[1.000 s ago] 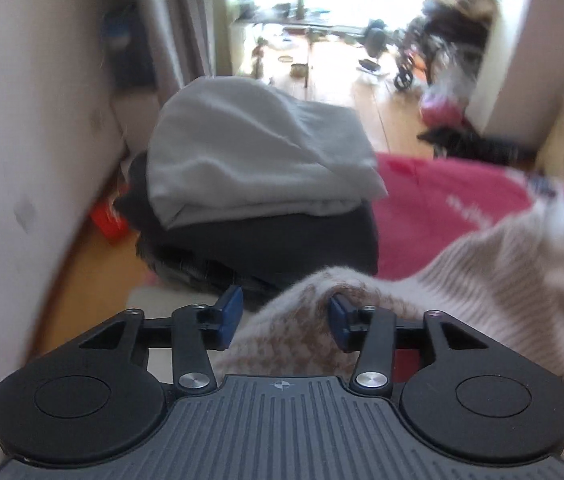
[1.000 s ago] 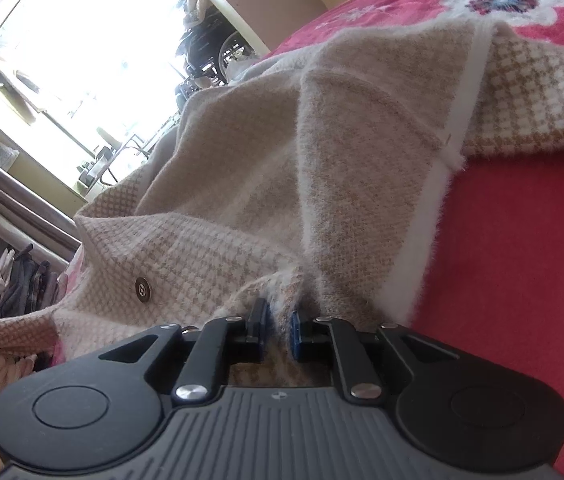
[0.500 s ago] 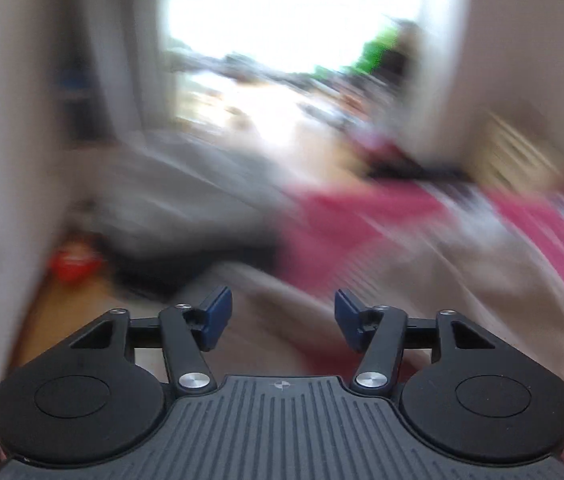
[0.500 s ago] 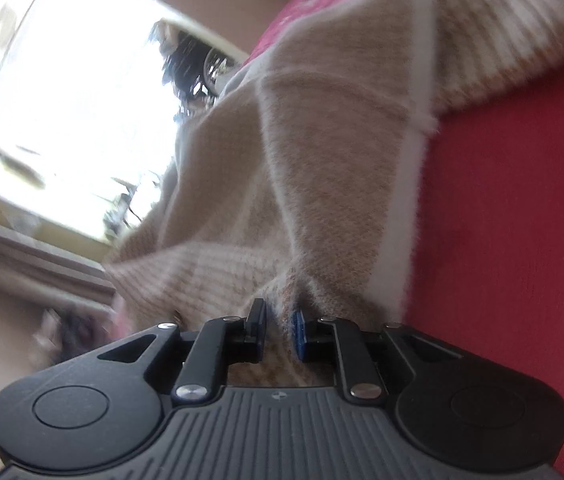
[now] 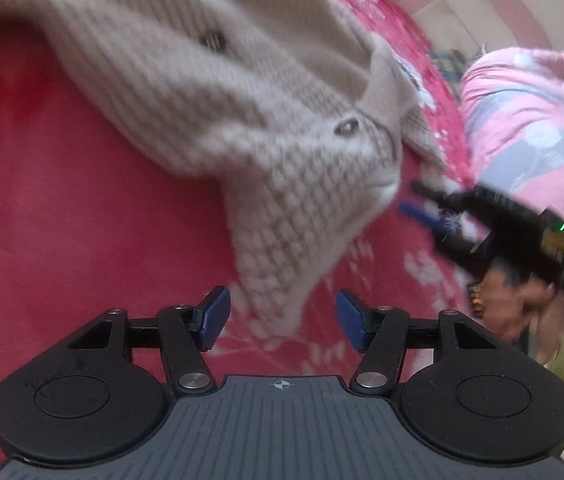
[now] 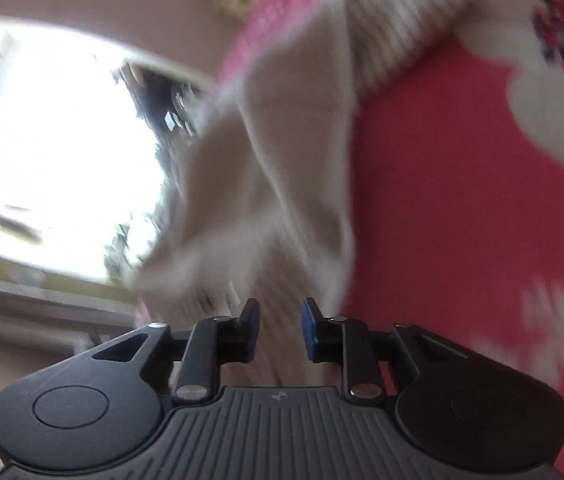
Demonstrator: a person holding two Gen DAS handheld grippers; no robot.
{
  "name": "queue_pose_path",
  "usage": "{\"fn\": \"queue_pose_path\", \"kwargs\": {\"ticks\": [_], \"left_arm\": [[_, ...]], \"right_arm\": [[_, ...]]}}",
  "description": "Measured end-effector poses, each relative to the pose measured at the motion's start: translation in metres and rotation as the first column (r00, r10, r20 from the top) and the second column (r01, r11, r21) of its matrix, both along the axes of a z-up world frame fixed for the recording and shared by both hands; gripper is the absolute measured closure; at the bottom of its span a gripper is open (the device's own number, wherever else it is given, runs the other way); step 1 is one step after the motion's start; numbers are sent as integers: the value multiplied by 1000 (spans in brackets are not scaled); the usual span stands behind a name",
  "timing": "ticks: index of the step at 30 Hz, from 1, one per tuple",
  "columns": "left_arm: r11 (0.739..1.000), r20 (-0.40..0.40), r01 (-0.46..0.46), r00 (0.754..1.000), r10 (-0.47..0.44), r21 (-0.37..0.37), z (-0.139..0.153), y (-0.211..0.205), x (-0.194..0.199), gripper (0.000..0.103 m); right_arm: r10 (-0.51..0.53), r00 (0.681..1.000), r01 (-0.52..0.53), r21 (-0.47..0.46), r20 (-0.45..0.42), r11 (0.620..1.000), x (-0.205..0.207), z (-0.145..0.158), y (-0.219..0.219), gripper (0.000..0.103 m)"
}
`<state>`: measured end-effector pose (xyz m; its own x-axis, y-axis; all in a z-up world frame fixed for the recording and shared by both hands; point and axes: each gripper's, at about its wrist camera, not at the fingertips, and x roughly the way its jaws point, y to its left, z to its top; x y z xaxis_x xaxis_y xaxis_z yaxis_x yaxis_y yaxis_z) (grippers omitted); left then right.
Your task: Fold clothes
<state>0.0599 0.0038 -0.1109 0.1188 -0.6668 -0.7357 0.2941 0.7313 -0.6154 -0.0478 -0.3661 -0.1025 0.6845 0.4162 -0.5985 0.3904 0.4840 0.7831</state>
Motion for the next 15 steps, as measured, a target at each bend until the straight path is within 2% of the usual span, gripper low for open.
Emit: {"fn": "queue_pose_path", "kwargs": {"ticks": [3, 6, 8, 9, 10, 13, 14, 15], "left_arm": [[1000, 13, 22, 1000, -22, 6, -12, -13, 0, 44], [999, 40, 17, 999, -18, 27, -20, -24, 2, 45], [1000, 74, 0, 997, -1, 16, -21, -28, 0, 57], [1000, 68, -4, 998, 3, 10, -20, -28, 1, 78], [1000, 26, -2, 1000, 3, -18, -21, -26, 3, 93], [991, -108, 17, 994, -32, -135, -15, -18, 10, 95], [983, -137, 34, 989, -59, -179, -9, -15, 11, 96], [979, -124, 64, 988, -90, -196, 1, -11, 10, 96]], "right_arm": [[66, 995, -67, -6, -77, 998, 6, -17, 20, 66], [99, 992, -99, 8, -80, 995, 25, -33, 35, 67], [117, 991, -118, -12, -69, 993, 37, -40, 43, 75], [127, 990, -129, -26, -60, 991, 39, -39, 47, 91], [139, 989, -141, -43, -49, 989, 38, -35, 50, 98], [183, 983, -183, -89, -3, 979, 30, -11, 55, 99], [197, 980, -195, -88, 14, 977, 23, 1, 55, 99], [208, 978, -205, -89, 18, 975, 18, 12, 53, 99]]}}
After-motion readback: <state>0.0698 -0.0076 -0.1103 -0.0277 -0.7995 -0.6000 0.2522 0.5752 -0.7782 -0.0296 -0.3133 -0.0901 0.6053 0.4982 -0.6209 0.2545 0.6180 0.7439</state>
